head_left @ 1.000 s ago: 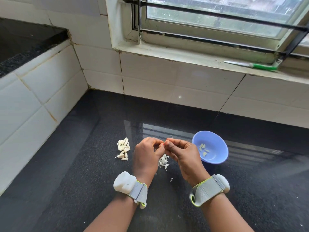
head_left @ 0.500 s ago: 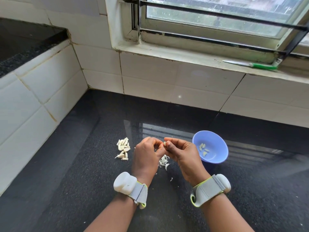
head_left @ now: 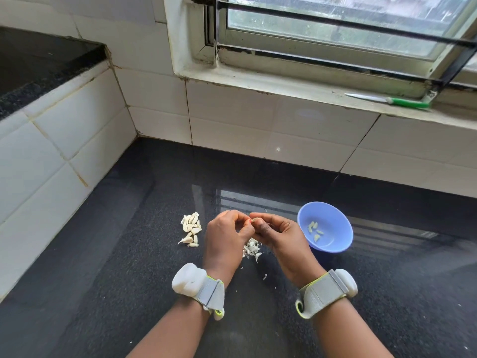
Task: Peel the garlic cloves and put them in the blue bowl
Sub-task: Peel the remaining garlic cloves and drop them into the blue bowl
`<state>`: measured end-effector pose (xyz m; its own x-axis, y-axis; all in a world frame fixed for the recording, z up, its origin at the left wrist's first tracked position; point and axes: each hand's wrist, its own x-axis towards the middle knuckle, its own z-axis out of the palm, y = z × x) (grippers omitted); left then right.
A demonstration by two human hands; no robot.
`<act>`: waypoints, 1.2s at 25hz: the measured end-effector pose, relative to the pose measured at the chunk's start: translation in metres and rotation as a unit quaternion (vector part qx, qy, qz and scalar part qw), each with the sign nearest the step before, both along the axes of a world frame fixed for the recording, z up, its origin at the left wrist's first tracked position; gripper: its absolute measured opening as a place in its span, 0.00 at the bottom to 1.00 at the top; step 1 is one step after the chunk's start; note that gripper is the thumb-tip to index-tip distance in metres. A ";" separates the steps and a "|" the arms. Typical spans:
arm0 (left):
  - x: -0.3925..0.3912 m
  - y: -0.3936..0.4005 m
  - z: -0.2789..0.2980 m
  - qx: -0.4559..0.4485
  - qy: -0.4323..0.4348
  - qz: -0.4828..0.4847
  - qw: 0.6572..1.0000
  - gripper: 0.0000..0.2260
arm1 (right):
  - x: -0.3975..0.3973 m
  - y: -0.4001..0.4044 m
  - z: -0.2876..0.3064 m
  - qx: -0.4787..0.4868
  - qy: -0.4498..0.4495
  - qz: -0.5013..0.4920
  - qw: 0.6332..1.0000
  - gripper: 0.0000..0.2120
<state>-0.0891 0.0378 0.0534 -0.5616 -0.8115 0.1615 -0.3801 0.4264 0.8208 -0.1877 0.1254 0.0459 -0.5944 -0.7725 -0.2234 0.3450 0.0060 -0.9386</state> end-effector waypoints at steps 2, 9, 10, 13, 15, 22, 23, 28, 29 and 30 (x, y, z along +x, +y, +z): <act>0.002 -0.004 -0.001 0.008 -0.001 0.011 1.000 0.01 | -0.002 0.001 0.002 -0.004 -0.062 -0.015 0.998 0.08; 0.005 -0.009 -0.004 0.001 -0.015 0.004 1.000 0.12 | -0.002 0.002 0.012 -0.005 -0.198 -0.034 0.980 0.12; 0.005 -0.009 -0.004 -0.001 -0.010 0.006 1.000 0.12 | -0.002 0.002 0.012 -0.004 -0.202 -0.035 0.979 0.12; 0.004 -0.009 -0.003 0.010 0.015 0.008 1.000 0.05 | -0.002 0.002 0.014 -0.004 -0.210 -0.043 0.977 0.12; 0.004 -0.008 -0.001 0.016 0.036 -0.009 0.999 0.01 | -0.002 0.002 0.014 -0.006 -0.215 -0.050 0.975 0.11; -0.001 -0.001 0.002 -0.036 0.064 -0.053 0.996 0.03 | 0.001 -0.001 0.014 0.002 -0.173 -0.090 0.981 0.10; -0.001 0.000 0.001 -0.042 0.060 -0.048 0.996 0.03 | 0.002 -0.001 0.012 0.006 -0.161 -0.094 0.982 0.09; -0.002 0.003 0.002 -0.052 0.052 -0.027 0.997 0.02 | 0.006 -0.001 0.009 0.011 -0.090 -0.100 0.991 0.11; -0.002 0.003 0.002 -0.055 0.049 -0.023 0.997 0.02 | 0.006 -0.002 0.009 0.010 -0.075 -0.102 0.992 0.13; -0.003 0.002 0.002 -0.059 0.047 -0.018 0.997 0.02 | 0.007 -0.002 0.008 0.010 -0.064 -0.105 0.992 0.14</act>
